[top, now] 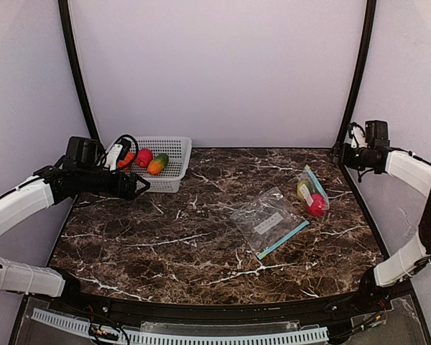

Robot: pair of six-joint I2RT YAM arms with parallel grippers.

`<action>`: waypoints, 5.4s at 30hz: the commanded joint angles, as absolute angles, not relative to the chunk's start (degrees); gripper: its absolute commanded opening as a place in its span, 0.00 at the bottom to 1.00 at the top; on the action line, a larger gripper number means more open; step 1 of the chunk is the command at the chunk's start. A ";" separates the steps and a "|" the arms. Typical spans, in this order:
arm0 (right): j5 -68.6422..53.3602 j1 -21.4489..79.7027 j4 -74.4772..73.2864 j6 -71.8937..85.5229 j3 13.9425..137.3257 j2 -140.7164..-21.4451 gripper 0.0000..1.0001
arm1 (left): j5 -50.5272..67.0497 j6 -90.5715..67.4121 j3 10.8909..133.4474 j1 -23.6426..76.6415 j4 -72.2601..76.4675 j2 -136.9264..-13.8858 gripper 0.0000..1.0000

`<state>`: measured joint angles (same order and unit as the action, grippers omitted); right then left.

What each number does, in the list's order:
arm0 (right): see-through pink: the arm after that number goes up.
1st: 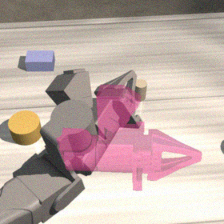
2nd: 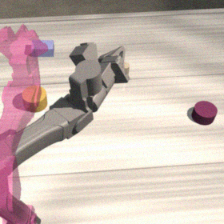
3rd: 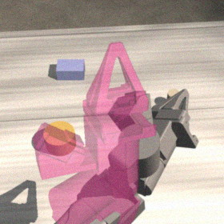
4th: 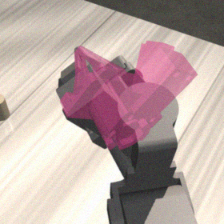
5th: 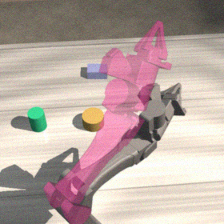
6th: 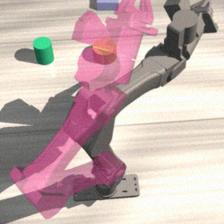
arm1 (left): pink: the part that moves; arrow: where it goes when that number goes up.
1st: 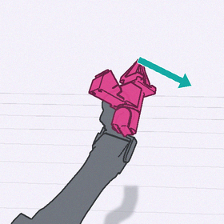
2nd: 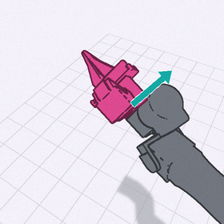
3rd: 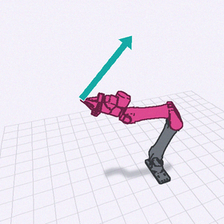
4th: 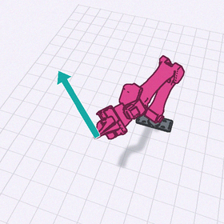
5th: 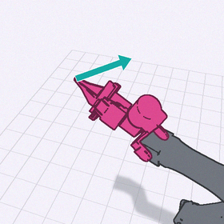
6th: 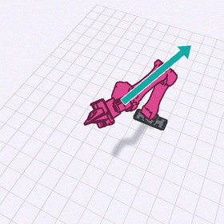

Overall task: Place the food in the zip-top bag and seal the zipper
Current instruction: Pick up the zipper food storage bag from the center of the board, then pass from the right arm to the left, then hold the zipper from the zipper food storage bag.

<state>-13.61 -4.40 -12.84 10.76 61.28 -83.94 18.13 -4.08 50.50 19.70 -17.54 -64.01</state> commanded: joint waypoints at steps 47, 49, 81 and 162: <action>-31.45 19.77 -17.53 4.13 57.17 -87.22 0.00 | 25.87 0.24 44.93 26.59 -8.45 -56.93 0.89; -35.35 19.86 -19.09 6.85 58.01 -84.85 0.00 | 23.16 4.82 45.22 31.78 -8.65 -56.13 0.89; -61.09 20.13 -14.41 44.27 66.36 -72.06 0.00 | -31.85 69.16 39.23 72.58 34.82 -76.37 0.98; -19.64 54.63 -2.64 15.23 52.10 -71.13 0.40 | 34.42 17.44 61.03 46.67 -18.02 -81.12 0.01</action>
